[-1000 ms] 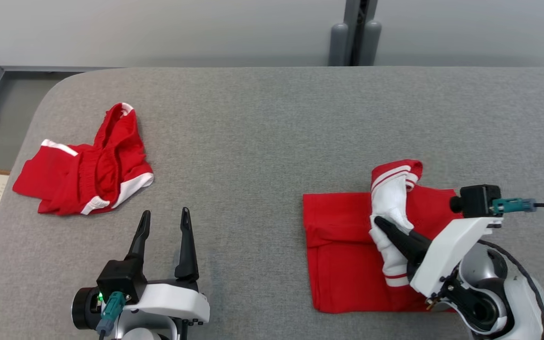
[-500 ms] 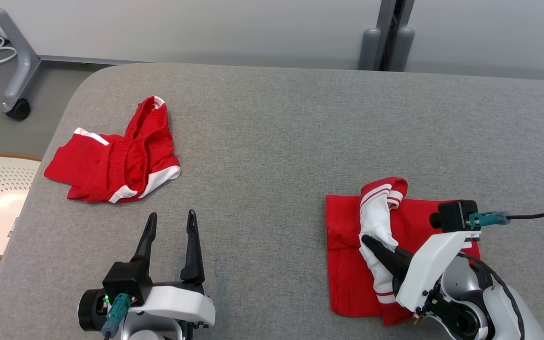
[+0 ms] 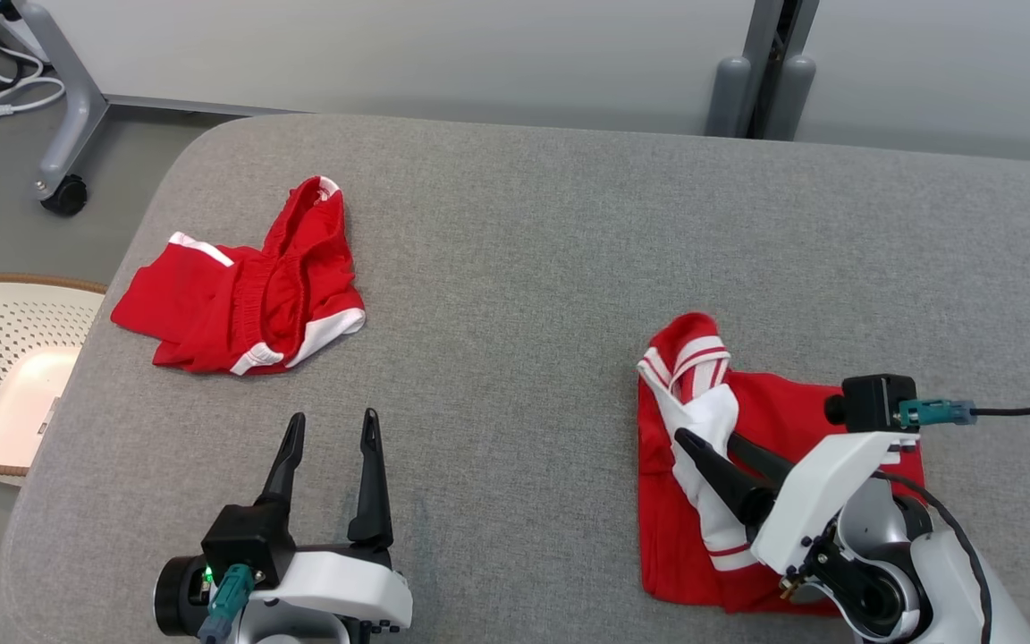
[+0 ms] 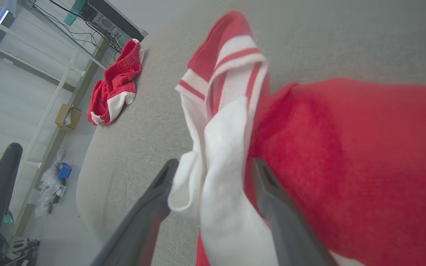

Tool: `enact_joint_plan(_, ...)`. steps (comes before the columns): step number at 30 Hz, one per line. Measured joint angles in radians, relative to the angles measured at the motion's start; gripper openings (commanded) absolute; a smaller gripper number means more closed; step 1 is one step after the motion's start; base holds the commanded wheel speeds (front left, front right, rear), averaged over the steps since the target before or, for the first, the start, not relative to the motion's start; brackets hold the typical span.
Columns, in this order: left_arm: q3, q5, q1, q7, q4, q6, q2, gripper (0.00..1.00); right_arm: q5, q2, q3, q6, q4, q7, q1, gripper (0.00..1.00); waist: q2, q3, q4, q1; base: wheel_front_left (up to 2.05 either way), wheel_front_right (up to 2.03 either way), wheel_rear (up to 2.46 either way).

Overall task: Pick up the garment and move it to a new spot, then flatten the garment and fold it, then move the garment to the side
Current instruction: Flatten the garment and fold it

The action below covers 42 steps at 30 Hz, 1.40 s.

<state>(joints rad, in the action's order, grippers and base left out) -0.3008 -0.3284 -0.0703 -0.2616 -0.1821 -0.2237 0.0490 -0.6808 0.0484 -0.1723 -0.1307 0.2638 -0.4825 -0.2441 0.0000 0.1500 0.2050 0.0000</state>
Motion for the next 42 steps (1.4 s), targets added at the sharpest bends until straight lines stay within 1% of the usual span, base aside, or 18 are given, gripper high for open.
enact_joint_plan(8,-0.005,0.0,0.001,0.0,-0.004,0.001,0.0,1.0,-0.033,-0.001,-0.042,0.0,-0.035,0.01,-0.018,1.0,0.0,-0.006,0.004,0.0,0.0,0.0,0.0)
enact_joint_plan(15,-0.004,-0.007,0.002,0.0,-0.004,-0.001,0.0,1.0,-0.052,-0.001,-0.064,0.0,-0.107,0.017,-0.026,1.0,0.0,-0.01,0.002,0.0001,0.0,0.0,0.0)
enact_joint_plan(21,0.01,-0.002,0.005,0.0,-0.007,0.0,0.0,1.0,-0.05,-0.001,-0.071,0.0,-0.222,0.016,-0.028,1.0,0.0,-0.024,-0.009,0.0,0.0,0.0,0.0)
enact_joint_plan(24,0.017,0.004,0.006,0.0,-0.007,0.003,0.0,1.0,-0.017,-0.001,-0.055,0.0,-0.276,0.022,-0.03,1.0,0.0,-0.034,-0.018,0.0,0.0,0.0,0.0)
enact_joint_plan(29,0.028,0.014,0.007,0.0,0.007,0.007,0.0,1.0,0.123,-0.001,-0.014,0.0,-0.374,0.057,-0.055,1.0,0.0,-0.047,-0.036,0.0,0.0,0.0,0.0)
enact_joint_plan(31,0.033,0.02,0.01,0.0,0.018,0.008,0.0,1.0,0.174,0.004,0.008,0.0,-0.405,0.088,-0.055,1.0,0.0,-0.05,-0.045,0.0,0.0,0.0,0.0)
enact_joint_plan(32,0.036,0.021,0.01,0.0,0.025,0.009,0.0,1.0,0.206,0.021,0.013,0.0,-0.418,0.111,-0.055,1.0,0.0,-0.051,-0.05,0.0,0.0,0.0,0.0)
enact_joint_plan(37,0.05,0.034,0.009,0.0,0.079,0.016,0.0,1.0,0.353,0.144,0.047,0.0,-0.432,0.28,-0.025,1.0,0.0,-0.051,-0.077,0.0,0.0,0.0,0.0)
enact_joint_plan(42,0.062,0.047,0.0,0.0,0.147,0.015,0.0,1.0,0.39,0.15,0.152,0.0,-0.403,0.486,0.079,1.0,0.0,-0.045,-0.099,0.0,0.0,0.0,0.0)
